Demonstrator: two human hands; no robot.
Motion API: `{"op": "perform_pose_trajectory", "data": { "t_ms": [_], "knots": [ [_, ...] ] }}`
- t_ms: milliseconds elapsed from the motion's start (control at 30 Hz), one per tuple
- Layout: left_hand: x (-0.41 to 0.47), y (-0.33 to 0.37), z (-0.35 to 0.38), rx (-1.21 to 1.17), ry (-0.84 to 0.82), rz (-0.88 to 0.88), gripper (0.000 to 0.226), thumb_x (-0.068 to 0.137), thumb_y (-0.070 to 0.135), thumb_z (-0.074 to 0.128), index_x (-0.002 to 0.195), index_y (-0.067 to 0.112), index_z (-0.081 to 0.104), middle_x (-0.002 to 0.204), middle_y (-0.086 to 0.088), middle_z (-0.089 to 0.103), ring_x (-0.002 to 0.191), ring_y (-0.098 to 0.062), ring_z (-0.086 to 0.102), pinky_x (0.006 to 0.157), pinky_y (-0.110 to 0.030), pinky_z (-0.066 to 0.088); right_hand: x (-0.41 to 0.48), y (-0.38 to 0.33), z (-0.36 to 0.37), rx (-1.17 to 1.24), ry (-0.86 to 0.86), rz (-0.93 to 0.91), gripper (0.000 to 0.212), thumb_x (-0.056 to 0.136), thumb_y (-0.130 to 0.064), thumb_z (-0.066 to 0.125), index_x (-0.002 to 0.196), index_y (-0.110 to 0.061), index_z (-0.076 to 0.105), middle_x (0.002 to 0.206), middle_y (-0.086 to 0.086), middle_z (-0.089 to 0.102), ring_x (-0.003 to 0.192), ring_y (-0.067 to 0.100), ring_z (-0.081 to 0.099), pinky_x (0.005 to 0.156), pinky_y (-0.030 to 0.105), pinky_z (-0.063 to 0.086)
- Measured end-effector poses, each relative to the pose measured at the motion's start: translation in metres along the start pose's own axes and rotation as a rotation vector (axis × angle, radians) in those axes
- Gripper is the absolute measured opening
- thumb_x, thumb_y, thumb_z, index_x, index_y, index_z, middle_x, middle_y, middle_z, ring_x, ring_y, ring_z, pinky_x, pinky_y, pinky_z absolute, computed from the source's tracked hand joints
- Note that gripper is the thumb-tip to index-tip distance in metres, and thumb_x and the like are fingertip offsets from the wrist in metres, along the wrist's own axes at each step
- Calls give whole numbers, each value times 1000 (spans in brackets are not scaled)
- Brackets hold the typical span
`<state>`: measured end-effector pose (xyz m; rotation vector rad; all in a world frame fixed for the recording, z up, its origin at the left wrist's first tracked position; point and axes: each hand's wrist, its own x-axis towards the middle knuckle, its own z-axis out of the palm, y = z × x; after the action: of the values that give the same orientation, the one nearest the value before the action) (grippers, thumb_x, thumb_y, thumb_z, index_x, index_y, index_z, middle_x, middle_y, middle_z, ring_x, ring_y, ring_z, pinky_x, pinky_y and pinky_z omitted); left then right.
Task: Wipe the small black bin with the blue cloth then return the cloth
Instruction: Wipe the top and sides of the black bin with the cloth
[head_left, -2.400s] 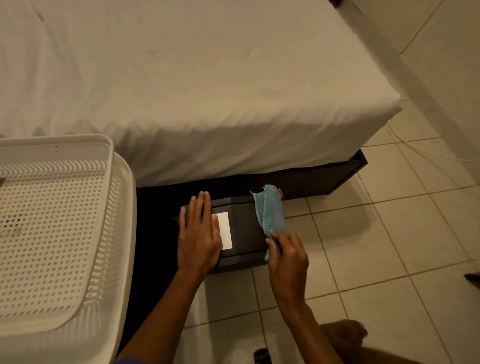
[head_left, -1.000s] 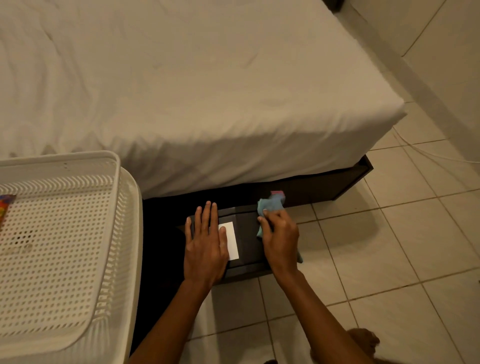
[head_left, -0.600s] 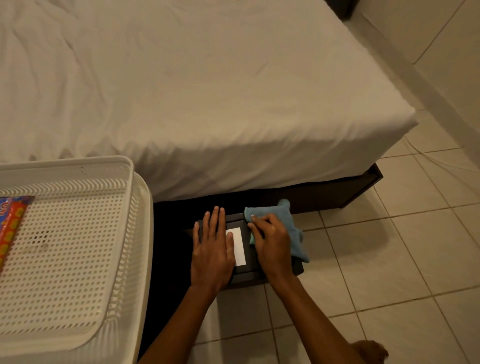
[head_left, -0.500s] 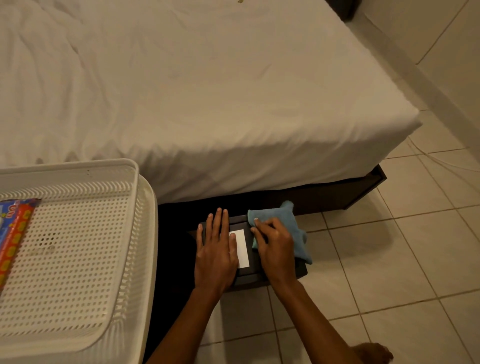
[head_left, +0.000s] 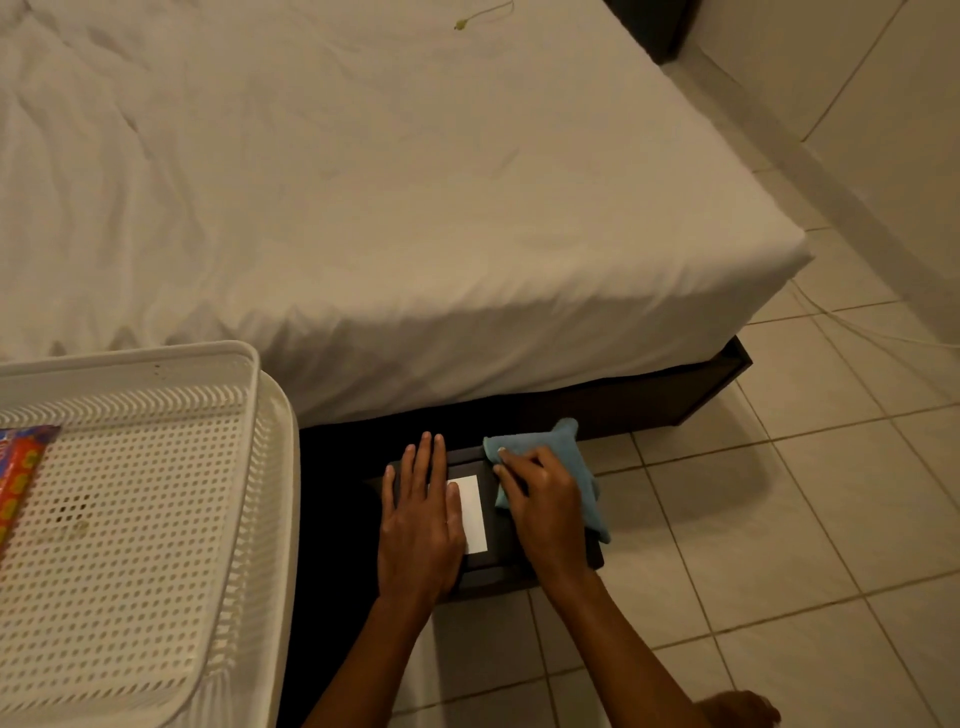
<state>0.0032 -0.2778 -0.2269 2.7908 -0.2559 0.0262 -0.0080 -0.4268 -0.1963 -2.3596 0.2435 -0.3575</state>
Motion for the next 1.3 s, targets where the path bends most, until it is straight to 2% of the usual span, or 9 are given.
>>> {"op": "perform_pose_trajectory", "data": {
  "t_ms": [200,533,667,833,933,1033,1100,1167,1300],
  "knots": [
    [0,0,1,28,27,5,58,101,35,22,155,16,15,163,-3,17,150,-17,11,121,-41,11,-64,9,-15,-18,-39,6,29,79,-15,77,107,-15,71,90,-2,65,81,7,61,68,15,53],
    [2,-3,0,-25,8,12,59,100,39,22,155,19,15,162,-2,18,150,-14,8,122,-40,8,-53,-1,-32,132,-97,103,22,89,-19,68,110,-17,68,101,-5,65,88,1,61,74,15,54],
    [4,-4,0,-21,5,29,60,99,41,24,154,18,19,161,-4,23,150,-18,13,122,-38,6,-50,20,-68,140,-11,144,24,91,-12,64,114,-20,64,96,-12,58,85,-2,59,70,14,54],
    [4,3,-6,-21,17,51,60,97,41,26,153,18,23,159,-11,25,149,-25,15,121,-43,11,-62,57,-83,-142,-304,12,65,86,2,53,144,-24,39,143,2,38,118,10,42,80,11,46],
    [4,11,-15,50,57,159,55,94,23,43,148,16,34,143,-19,45,135,-35,41,115,-45,24,-67,69,-82,-209,-407,-74,78,89,-2,55,152,-29,18,157,7,20,130,21,41,91,29,52],
    [-5,27,-26,11,102,317,57,79,10,70,133,12,54,122,-18,58,109,-35,58,94,-46,49,-68,77,-80,-246,-432,-134,86,88,-4,61,152,-34,12,158,12,20,112,23,58,81,27,55],
    [-20,40,-30,-34,101,485,42,84,24,65,124,13,61,116,-14,62,102,-28,61,86,-40,53,-67,82,-80,-236,-441,-171,84,88,-9,64,151,-32,13,157,15,24,111,23,60,84,26,53],
    [-37,49,-32,0,-11,620,41,88,41,58,123,21,60,119,-8,61,106,-21,58,89,-33,51,-68,84,-83,-212,-430,-200,80,88,-12,65,151,-29,18,155,17,28,112,24,60,87,25,51],
    [-46,49,-31,57,-119,642,44,76,45,73,115,28,60,118,-2,61,95,-18,63,77,-29,55,-62,85,-86,-232,-419,-213,74,88,-9,64,148,-27,25,151,16,37,117,27,59,90,34,55]
  ]
}}
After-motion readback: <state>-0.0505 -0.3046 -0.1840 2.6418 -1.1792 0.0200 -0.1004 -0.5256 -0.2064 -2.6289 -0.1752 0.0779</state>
